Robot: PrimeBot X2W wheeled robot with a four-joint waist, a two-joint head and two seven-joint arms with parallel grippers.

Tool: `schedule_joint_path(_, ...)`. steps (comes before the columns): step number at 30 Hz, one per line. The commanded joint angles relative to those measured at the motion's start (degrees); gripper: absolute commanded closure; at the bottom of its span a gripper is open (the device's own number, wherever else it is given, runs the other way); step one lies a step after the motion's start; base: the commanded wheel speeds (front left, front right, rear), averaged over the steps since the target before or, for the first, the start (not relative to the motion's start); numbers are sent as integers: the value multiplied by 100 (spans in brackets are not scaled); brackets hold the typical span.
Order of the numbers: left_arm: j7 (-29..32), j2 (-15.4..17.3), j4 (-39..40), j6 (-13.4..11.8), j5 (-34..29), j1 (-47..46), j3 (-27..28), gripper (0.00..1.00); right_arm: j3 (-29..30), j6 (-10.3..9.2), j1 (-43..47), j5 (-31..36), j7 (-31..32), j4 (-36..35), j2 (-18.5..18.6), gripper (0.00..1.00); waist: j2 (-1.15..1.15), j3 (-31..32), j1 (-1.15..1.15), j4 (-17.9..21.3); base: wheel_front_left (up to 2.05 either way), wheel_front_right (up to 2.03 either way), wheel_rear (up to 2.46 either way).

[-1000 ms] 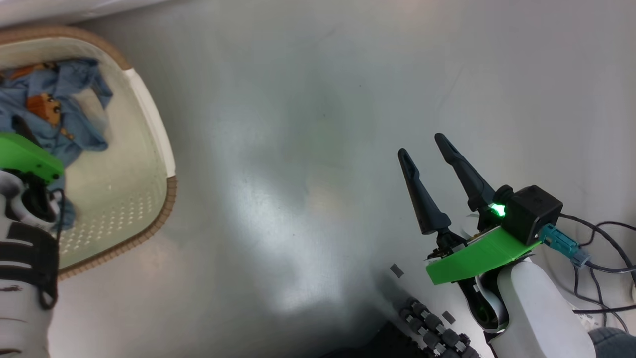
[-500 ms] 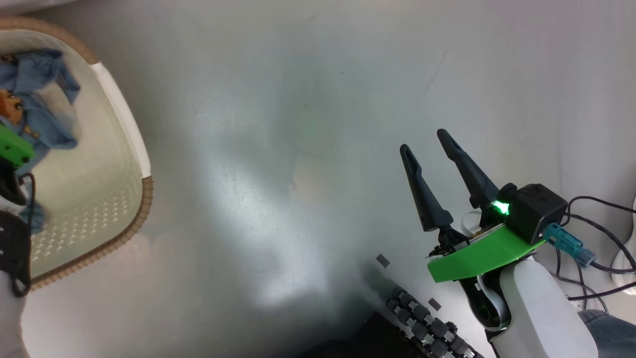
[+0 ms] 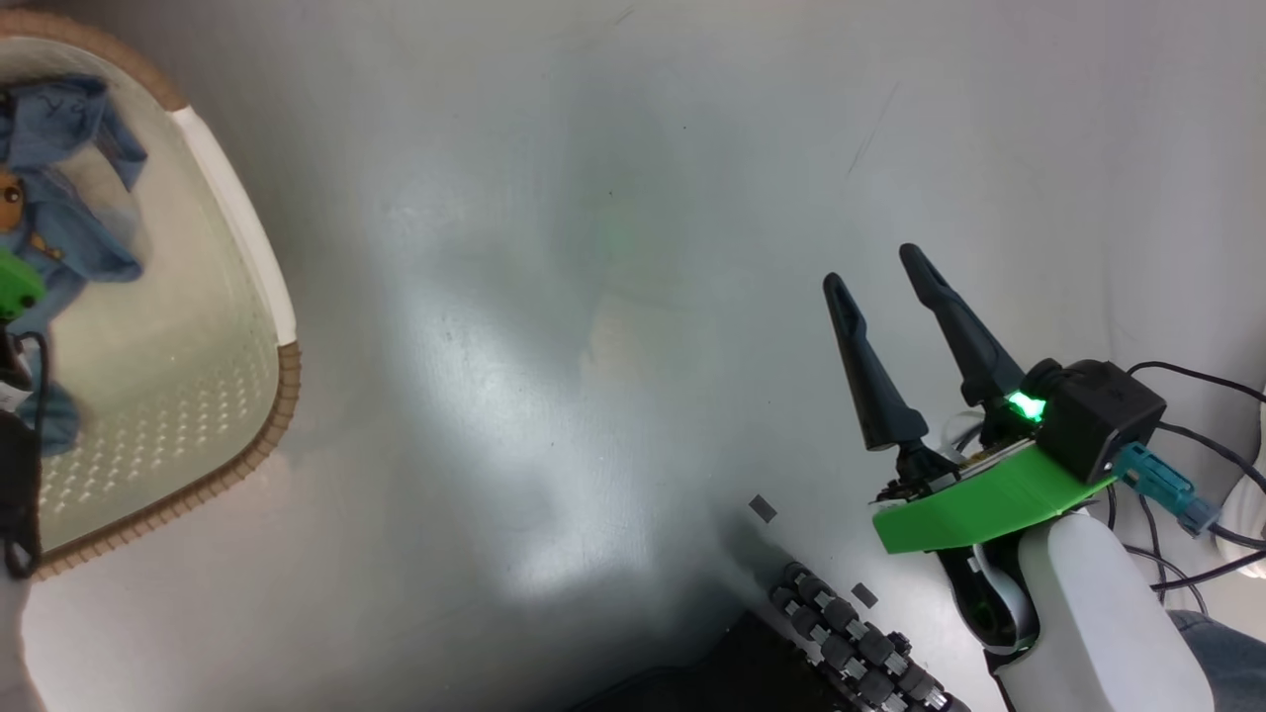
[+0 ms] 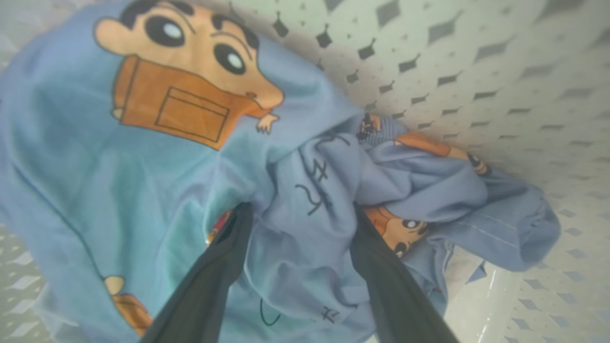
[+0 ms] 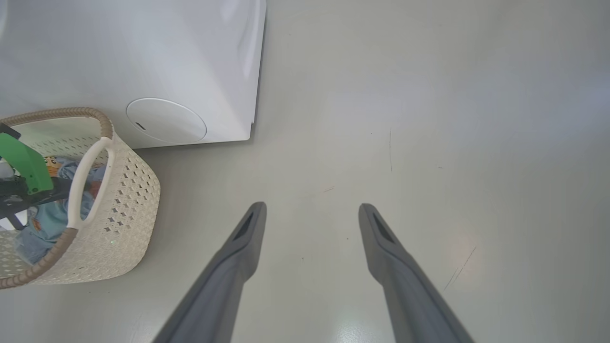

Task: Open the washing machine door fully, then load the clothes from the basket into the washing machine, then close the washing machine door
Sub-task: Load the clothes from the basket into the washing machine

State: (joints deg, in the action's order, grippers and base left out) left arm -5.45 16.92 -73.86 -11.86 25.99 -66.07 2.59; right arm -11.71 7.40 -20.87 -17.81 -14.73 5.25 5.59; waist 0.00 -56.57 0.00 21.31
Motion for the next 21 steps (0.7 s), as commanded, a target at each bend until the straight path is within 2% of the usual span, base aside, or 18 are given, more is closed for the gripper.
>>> schedule_joint_path(1, -5, 144, 23, -62, -57, 110, 18, 0, -18, 9, 411, -6, -27, -127, 110, 0, 0, -17, 0, -32, 0, 0, 0)
schedule_joint_path(7, -46, 3, 14, -55, -31, 60, -36, 0, 82, 9, 543, 34, -27, -241, 208, 0, 0, -59, 0, -96, 0, 0, 0)
schedule_joint_path(8, -56, -18, 12, -51, -23, 54, -41, 6, 100, 9, 562, 39, -27, -259, 222, 0, 0, -67, 0, -107, 0, 0, 0)
schedule_joint_path(10, -66, -52, 9, -42, -10, 45, -54, 52, 129, 9, 588, 46, -27, -289, 239, 0, 0, -87, 0, -129, 0, 0, 0)
schedule_joint_path(11, -80, -66, 8, -35, 1, 40, -56, 61, 138, 9, 593, 51, -27, -295, 240, 0, 0, -98, 0, -139, 0, 0, 0)
schedule_joint_path(12, -100, -74, 7, -28, 9, 39, -58, 77, 143, 9, 589, 56, -27, -292, 238, 0, 0, -108, 0, -148, 0, 0, 0)
schedule_joint_path(13, -119, -82, 6, -15, 21, 44, -57, 100, 137, 9, 579, 61, -27, -285, 228, 0, 0, -114, 0, -155, 0, 0, 0)
schedule_joint_path(21, -341, -27, 2, 143, 149, 50, -8, 100, 59, 9, 399, 31, -27, -237, 192, 0, 0, -109, 0, -178, 0, 0, 0)
